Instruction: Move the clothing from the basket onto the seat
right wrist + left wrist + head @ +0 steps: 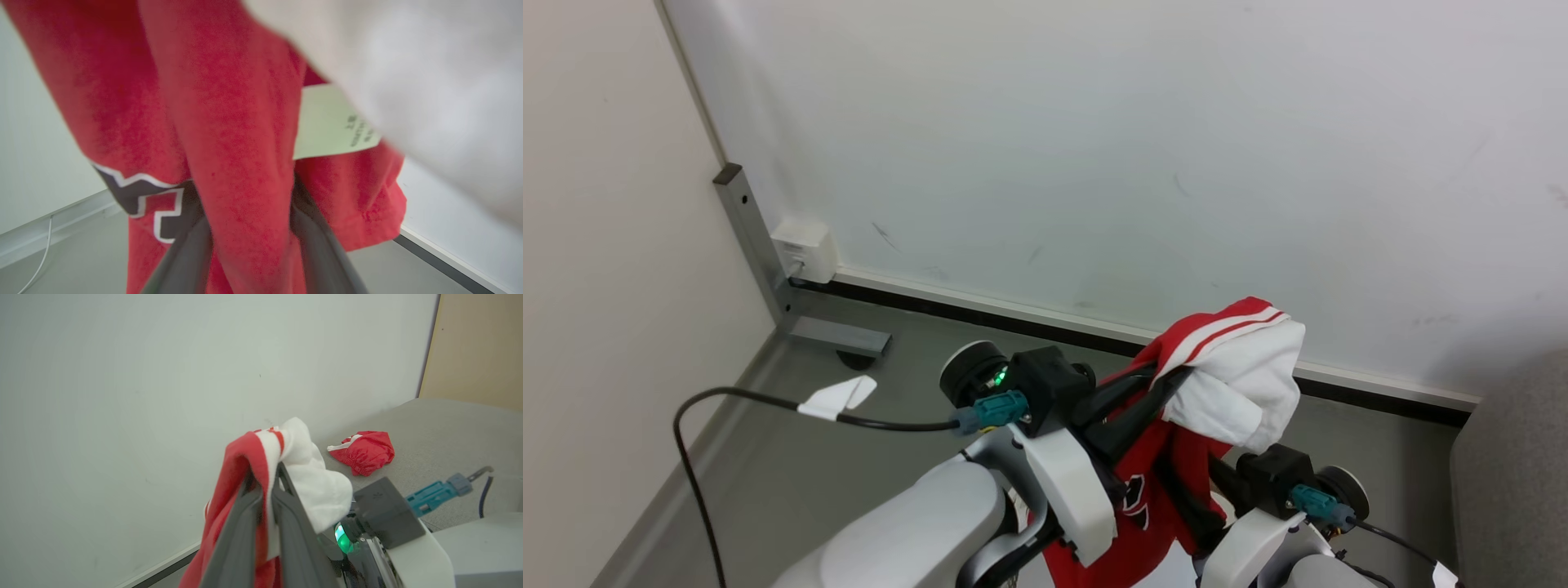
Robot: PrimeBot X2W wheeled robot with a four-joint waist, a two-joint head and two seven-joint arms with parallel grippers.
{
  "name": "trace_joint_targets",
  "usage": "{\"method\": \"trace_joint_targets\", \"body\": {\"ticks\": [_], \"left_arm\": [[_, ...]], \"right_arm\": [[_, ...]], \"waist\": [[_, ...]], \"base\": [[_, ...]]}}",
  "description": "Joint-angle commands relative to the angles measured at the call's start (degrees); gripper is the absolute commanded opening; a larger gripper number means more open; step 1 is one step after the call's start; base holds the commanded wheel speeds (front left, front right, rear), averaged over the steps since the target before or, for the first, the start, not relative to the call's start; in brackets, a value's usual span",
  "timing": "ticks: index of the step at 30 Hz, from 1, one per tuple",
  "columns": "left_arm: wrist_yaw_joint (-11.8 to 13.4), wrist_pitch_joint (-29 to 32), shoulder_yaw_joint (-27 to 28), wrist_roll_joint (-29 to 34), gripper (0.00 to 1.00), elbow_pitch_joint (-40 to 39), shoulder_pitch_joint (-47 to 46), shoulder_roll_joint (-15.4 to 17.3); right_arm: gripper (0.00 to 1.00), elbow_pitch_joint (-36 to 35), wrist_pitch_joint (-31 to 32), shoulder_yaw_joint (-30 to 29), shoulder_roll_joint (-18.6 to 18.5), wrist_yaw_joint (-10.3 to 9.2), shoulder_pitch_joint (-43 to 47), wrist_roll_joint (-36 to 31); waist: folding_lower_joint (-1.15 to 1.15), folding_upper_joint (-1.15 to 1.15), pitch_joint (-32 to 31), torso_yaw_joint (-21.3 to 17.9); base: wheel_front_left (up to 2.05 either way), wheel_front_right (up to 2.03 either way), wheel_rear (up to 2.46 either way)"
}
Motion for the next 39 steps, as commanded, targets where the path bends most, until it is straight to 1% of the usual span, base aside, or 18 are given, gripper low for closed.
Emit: {"method": "trace_joint_targets", "body": {"ticks": [1,5,8,15,16,20,21,22,23,24,25,26,29,30,34,39], "left_arm": [[0.32,0.14,0.24,-0.60,0.00,-0.09,0.54,0.38],[0.71,-0.13,0.72,-0.95,0.00,0.73,0.96,1.08],[1.19,-0.54,1.24,-1.30,0.00,1.78,1.09,1.61],[1.85,-1.97,1.94,-2.45,0.00,3.92,2.61,2.74],[1.85,-1.97,1.94,-2.45,0.00,3.92,2.61,2.74],[1.95,-2.55,2.12,-3.05,0.00,4.49,3.63,2.93],[2.05,-2.64,2.18,-3.02,0.04,4.59,3.83,2.93],[2.13,-2.81,2.18,-3.17,0.31,4.59,4.01,2.94],[2.07,-2.93,2.15,-3.25,0.48,4.65,4.22,2.97],[2.10,-2.99,2.07,-3.08,1.00,4.69,4.52,3.13],[2.10,-2.99,2.07,-3.08,1.00,4.69,4.52,3.13],[2.15,-3.26,2.02,-3.19,1.00,4.58,4.78,3.25],[2.31,-3.66,1.99,-3.16,1.00,4.16,5.21,3.39],[2.31,-3.66,1.99,-3.16,1.00,4.16,5.21,3.39],[2.49,-4.35,2.08,-3.27,1.00,3.67,6.16,4.00],[2.95,-4.95,2.10,-3.10,1.00,3.30,6.75,4.26]], "right_arm": [[0.00,0.48,0.05,0.06,0.15,-0.13,-0.37,0.58],[0.00,-0.33,0.04,-0.25,-0.01,-0.13,0.23,1.00],[0.00,-1.90,0.04,-1.52,-0.22,-0.13,0.86,1.06],[0.00,-7.68,0.04,-6.17,-1.59,-0.13,3.50,0.08],[0.00,-7.68,0.04,-6.17,-1.59,-0.13,3.50,0.08],[0.00,-11.53,0.04,-10.06,-2.04,-0.13,5.20,-0.30],[0.00,-12.50,0.04,-11.13,-2.18,-0.13,5.61,-0.46],[0.00,-13.31,0.03,-12.11,-2.34,-0.13,5.98,-0.74],[0.00,-14.18,0.04,-12.97,-2.50,-0.13,6.30,-1.15],[0.00,-15.46,0.04,-14.55,-2.79,-0.13,6.62,-1.60],[0.00,-15.46,0.04,-14.55,-2.79,-0.13,6.62,-1.60],[0.00,-16.65,0.04,-15.80,-3.09,-0.13,6.78,-1.77],[0.00,-18.28,0.03,-17.48,-3.42,-0.13,6.68,-1.61],[0.00,-18.28,0.03,-17.48,-3.42,-0.13,6.68,-1.61],[0.00,-20.17,0.03,-19.30,-4.04,-0.13,5.78,-1.57],[0.00,-22.37,0.02,-21.25,-5.67,-0.13,4.68,-2.34]], "waist": [[0.00,0.00,0.00,0.18],[0.00,0.00,0.17,-0.06],[0.00,0.00,0.45,-0.82],[0.00,0.00,1.08,-3.21],[0.00,0.00,1.08,-3.21],[0.00,0.00,1.47,-5.08],[0.00,0.00,1.57,-5.60],[0.00,0.00,1.69,-6.15],[0.00,0.00,1.81,-6.73],[0.00,0.00,2.00,-8.02],[0.00,0.00,2.00,-8.02],[0.00,0.00,2.23,-9.42],[0.00,0.00,2.52,-11.68],[0.00,0.00,2.52,-11.68],[0.00,0.00,2.99,-14.85],[0.00,0.00,3.52,-18.69]], "base": [[0.00,0.00,0.00],[0.00,0.00,0.00],[0.00,0.00,0.00],[0.00,0.00,0.00],[0.00,0.00,0.00],[0.00,0.00,0.00],[0.00,0.00,0.00],[0.00,0.00,0.00],[0.00,0.00,0.00],[0.00,0.00,0.00],[0.00,0.00,0.00],[0.00,0.00,0.00],[0.00,0.00,0.00],[0.00,0.00,0.00],[0.00,0.00,0.00],[0.00,0.00,0.00]]}}
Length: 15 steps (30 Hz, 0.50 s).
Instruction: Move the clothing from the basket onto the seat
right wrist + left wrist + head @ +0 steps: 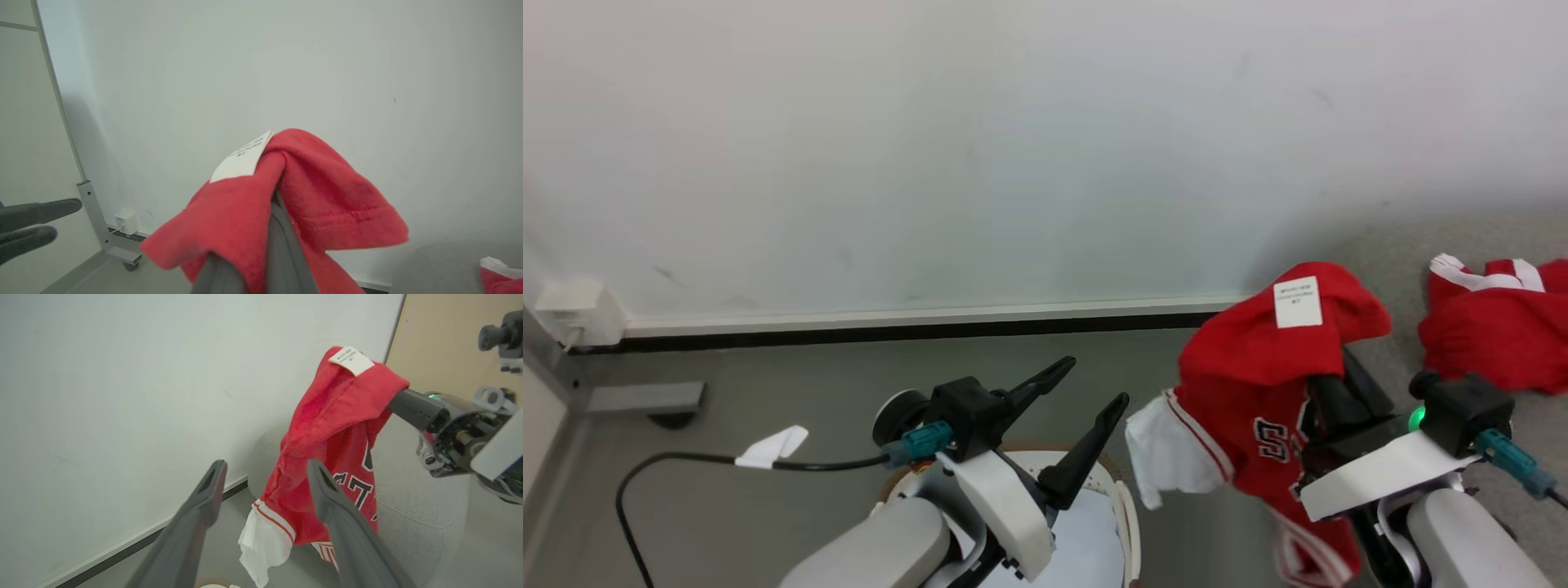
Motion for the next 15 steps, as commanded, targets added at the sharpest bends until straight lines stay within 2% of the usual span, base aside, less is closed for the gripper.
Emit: {"method": "trace_joint_targets", "body": {"ticks": [1,15], "left_arm": [[0.25,-0.55,-0.04,0.08,1.00,-0.11,0.73,0.34],[0.41,-1.90,-0.29,1.67,1.00,-0.28,1.08,0.28]], "right_arm": [[0.00,-0.66,0.00,-0.64,-0.69,-0.13,-1.01,-0.36],[0.00,-7.78,0.00,-5.78,-3.98,-0.13,-0.15,-2.40]], "waist": [[0.00,0.00,0.53,-2.35],[0.00,0.00,2.61,-13.25]], "base": [[0.00,0.00,0.00],[0.00,0.00,0.00]]}}
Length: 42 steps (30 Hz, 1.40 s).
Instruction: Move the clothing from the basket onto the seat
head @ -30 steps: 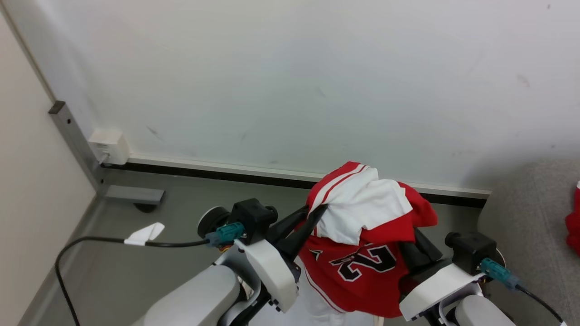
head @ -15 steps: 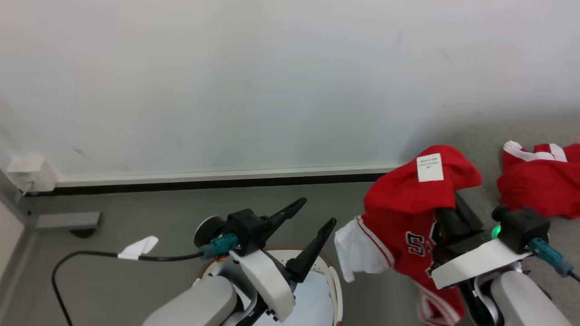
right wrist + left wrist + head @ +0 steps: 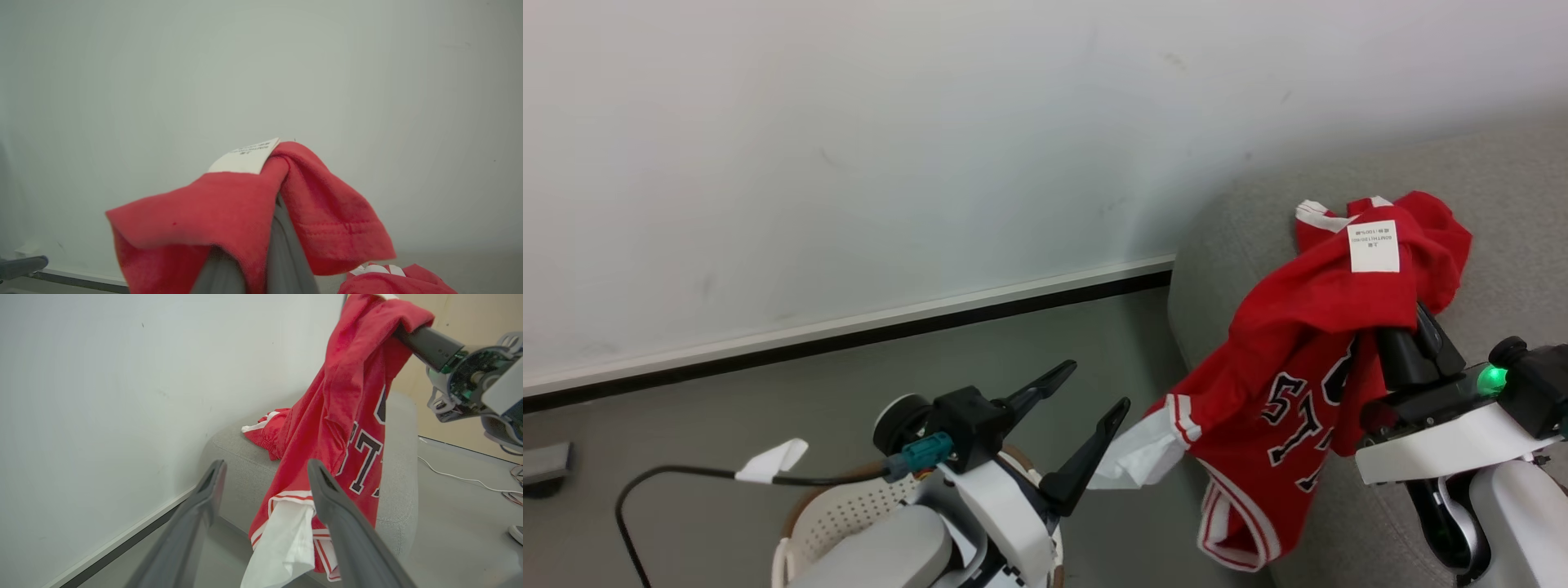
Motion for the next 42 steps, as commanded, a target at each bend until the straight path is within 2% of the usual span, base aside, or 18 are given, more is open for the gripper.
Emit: {"method": "trace_joint_targets", "body": {"ticks": [1,12,21,26,31,37,42], "left_arm": [[0.09,-0.37,-0.06,0.75,1.00,-0.04,0.36,0.42],[-0.87,-0.96,0.05,2.45,1.00,-0.16,-0.43,0.51],[-1.58,-1.18,0.01,2.93,1.00,0.17,-1.29,0.40],[-2.15,-0.73,-0.20,3.15,1.00,0.03,-2.18,0.98],[-2.36,0.01,-0.03,3.23,1.00,-0.67,-3.21,1.93],[-2.54,0.87,0.14,3.77,1.00,-1.95,-4.62,3.46],[-2.42,1.67,0.51,4.16,1.00,-3.51,-6.26,4.99]], "right_arm": [[0.00,-0.76,0.01,-0.37,-0.08,-0.13,0.79,-0.61],[0.00,-4.08,0.01,-1.34,0.29,-0.13,1.26,-1.02],[0.00,-3.66,0.01,-1.52,-0.61,-0.13,-2.15,-1.47],[0.00,-3.22,0.01,-3.35,-4.04,-0.13,-6.47,-2.93],[0.00,-3.99,0.01,-7.65,-7.98,-0.13,-10.91,-3.29],[0.00,-5.58,0.07,-15.29,-12.55,-0.13,-13.56,-4.13],[0.00,-3.87,1.94,-21.51,-16.44,-0.14,-15.04,-3.10]], "waist": [[0.00,0.00,1.00,-2.35],[0.00,0.00,3.71,-7.83],[0.00,0.00,6.05,-9.05],[0.00,0.00,8.42,-7.85],[0.00,0.00,12.14,-5.77],[0.00,0.00,16.46,-3.22],[0.00,0.00,20.30,-1.32]], "base": [[0.00,0.00,0.00],[0.00,0.00,0.00],[0.00,0.00,0.00],[0.00,0.00,0.00],[0.00,0.00,0.00],[0.00,0.00,0.00],[0.00,0.00,0.00]]}}
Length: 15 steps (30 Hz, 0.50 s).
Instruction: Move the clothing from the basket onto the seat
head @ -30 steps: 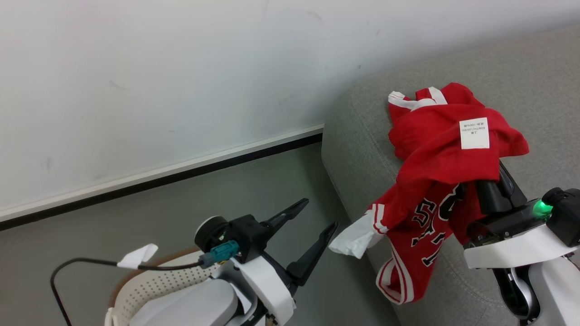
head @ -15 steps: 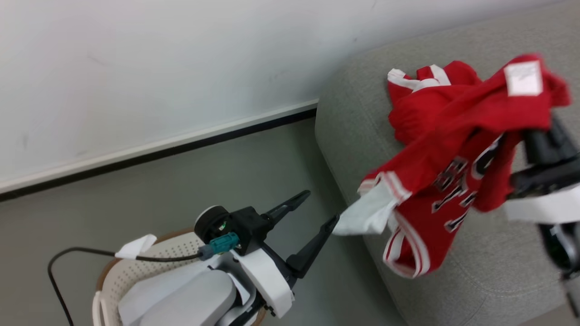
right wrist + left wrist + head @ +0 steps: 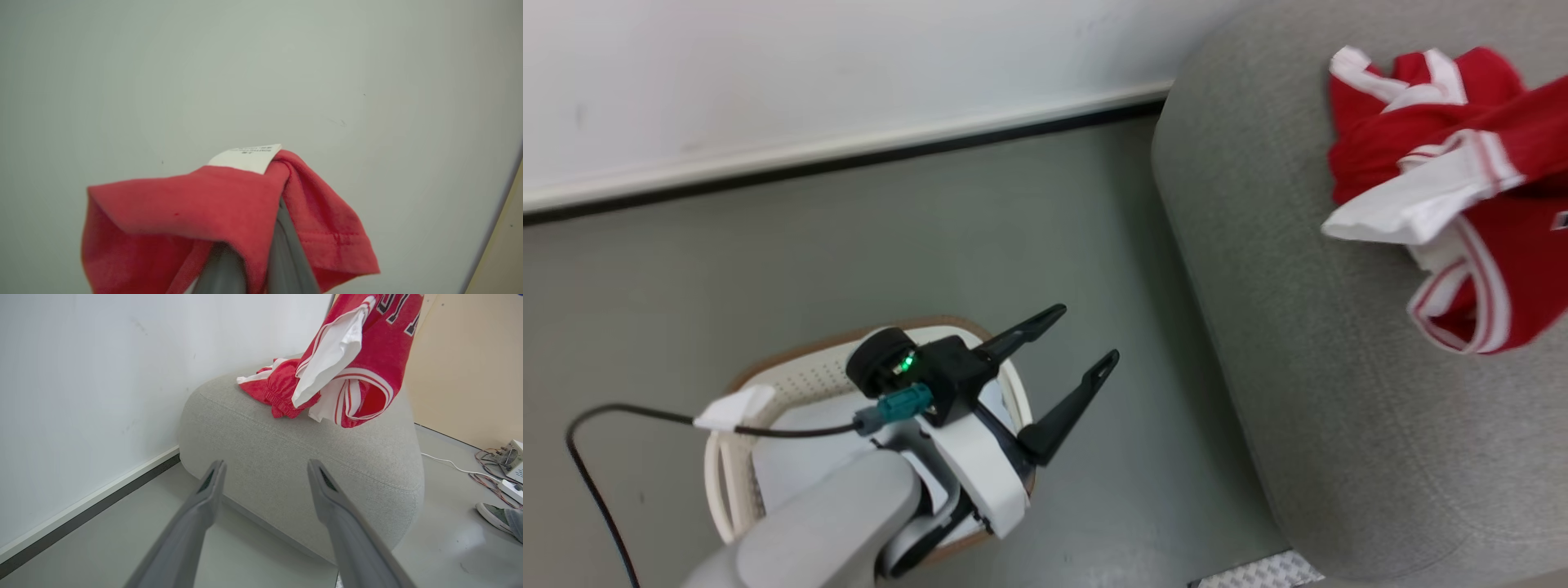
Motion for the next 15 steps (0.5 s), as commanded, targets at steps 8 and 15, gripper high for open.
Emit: {"method": "trace_joint_targets", "body": {"ticks": [8,15], "left_arm": [[-0.15,1.41,1.11,1.30,1.00,-2.92,-4.08,2.42],[-0.23,1.08,1.37,1.57,1.00,-3.44,-5.25,2.93]], "right_arm": [[0.00,12.04,3.53,-4.51,-6.63,-0.15,-5.09,0.79],[0.00,21.62,8.21,-2.84,-8.32,-0.15,-8.33,-1.02]], "waist": [[-0.01,0.00,9.60,5.41],[-0.01,0.00,12.54,7.82]], "base": [[0.00,0.00,0.00],[0.00,0.00,0.00]]}}
